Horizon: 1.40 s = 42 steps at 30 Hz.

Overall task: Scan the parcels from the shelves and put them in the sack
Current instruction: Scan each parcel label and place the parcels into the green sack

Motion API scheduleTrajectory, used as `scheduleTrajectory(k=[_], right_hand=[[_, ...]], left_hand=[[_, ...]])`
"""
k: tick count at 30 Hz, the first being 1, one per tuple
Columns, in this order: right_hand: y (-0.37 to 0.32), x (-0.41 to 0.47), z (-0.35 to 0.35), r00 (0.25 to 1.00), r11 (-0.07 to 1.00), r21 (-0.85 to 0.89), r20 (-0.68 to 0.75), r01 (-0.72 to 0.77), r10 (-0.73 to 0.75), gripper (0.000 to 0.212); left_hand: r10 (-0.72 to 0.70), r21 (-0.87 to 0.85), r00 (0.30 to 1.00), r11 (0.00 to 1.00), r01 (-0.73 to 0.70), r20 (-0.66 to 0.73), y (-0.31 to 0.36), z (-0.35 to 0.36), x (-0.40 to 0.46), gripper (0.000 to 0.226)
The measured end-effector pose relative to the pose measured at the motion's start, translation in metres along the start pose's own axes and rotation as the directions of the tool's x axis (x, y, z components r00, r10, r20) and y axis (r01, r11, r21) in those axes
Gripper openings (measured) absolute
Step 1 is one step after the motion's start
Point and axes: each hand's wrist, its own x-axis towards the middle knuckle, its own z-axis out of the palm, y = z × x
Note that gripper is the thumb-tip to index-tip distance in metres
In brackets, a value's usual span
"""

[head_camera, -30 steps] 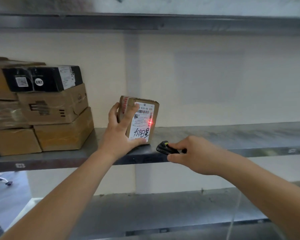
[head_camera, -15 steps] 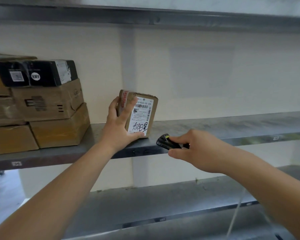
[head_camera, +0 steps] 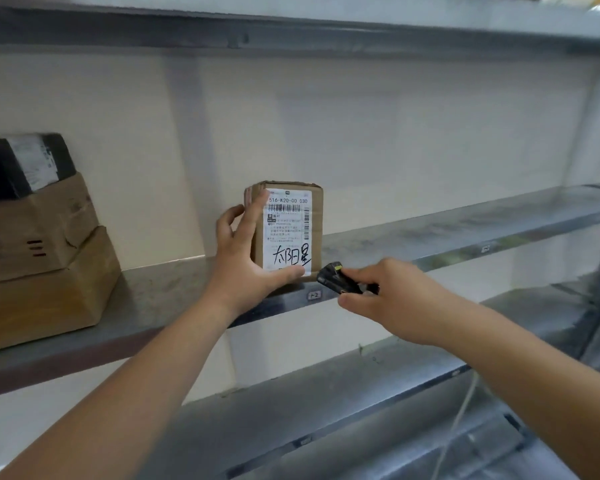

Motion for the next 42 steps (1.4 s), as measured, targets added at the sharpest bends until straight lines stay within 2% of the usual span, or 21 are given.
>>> scheduleTrajectory(k=[5,10,15,19,23,25,27,31,36,42], right_hand=[[0.047,-0.041,-0.021,0.971,0.979,-0.054,-0.148,-0.195,0.186,0.023],[0.106,-0.117,-0.042,0.873,0.906,0.033,-0.257,-0.421,0.415,0.021],[0.161,-0.218,-0.062,0.703,0.775,0.202,-0.331,-0.599,0.63,0.025],[0.202,-0.297,-0.073,0.544,0.647,0.202,-0.394,-0.735,0.741,0.046],[0.24,-0.367,-0.087,0.362,0.523,0.235,-0.497,-0.819,0.789,0.043],[0.256,-0.395,-0.095,0.3,0.473,0.255,-0.508,-0.843,0.807,0.039],[0.272,-0.416,-0.101,0.269,0.447,0.269,-0.508,-0.853,0.818,0.031],[0.305,-0.438,-0.108,0.229,0.417,0.305,-0.501,-0.856,0.835,0.021],[0.354,-0.445,-0.124,0.173,0.405,0.364,-0.527,-0.839,0.832,0.044],[0.43,-0.437,-0.153,0.137,0.372,0.401,-0.505,-0.837,0.852,0.048]], left_hand=[[0.067,-0.182,0.984,0.983,-0.037,0.163,0.041,0.065,0.017,0.124],[0.193,-0.361,0.926,0.93,-0.067,0.326,0.098,0.161,0.025,0.121],[0.348,-0.533,0.812,0.845,-0.055,0.469,0.172,0.272,-0.004,0.124],[0.438,-0.627,0.703,0.779,0.016,0.561,0.231,0.353,-0.05,0.124],[0.478,-0.661,0.606,0.743,0.108,0.636,0.285,0.42,-0.094,0.122],[0.471,-0.653,0.567,0.74,0.163,0.676,0.309,0.448,-0.113,0.124],[0.473,-0.649,0.531,0.732,0.208,0.703,0.329,0.472,-0.131,0.124],[0.467,-0.639,0.508,0.732,0.237,0.724,0.354,0.514,-0.16,0.123],[0.449,-0.605,0.469,0.753,0.259,0.761,0.375,0.57,-0.158,0.122],[0.432,-0.593,0.46,0.747,0.299,0.776,0.391,0.659,-0.145,0.119]])
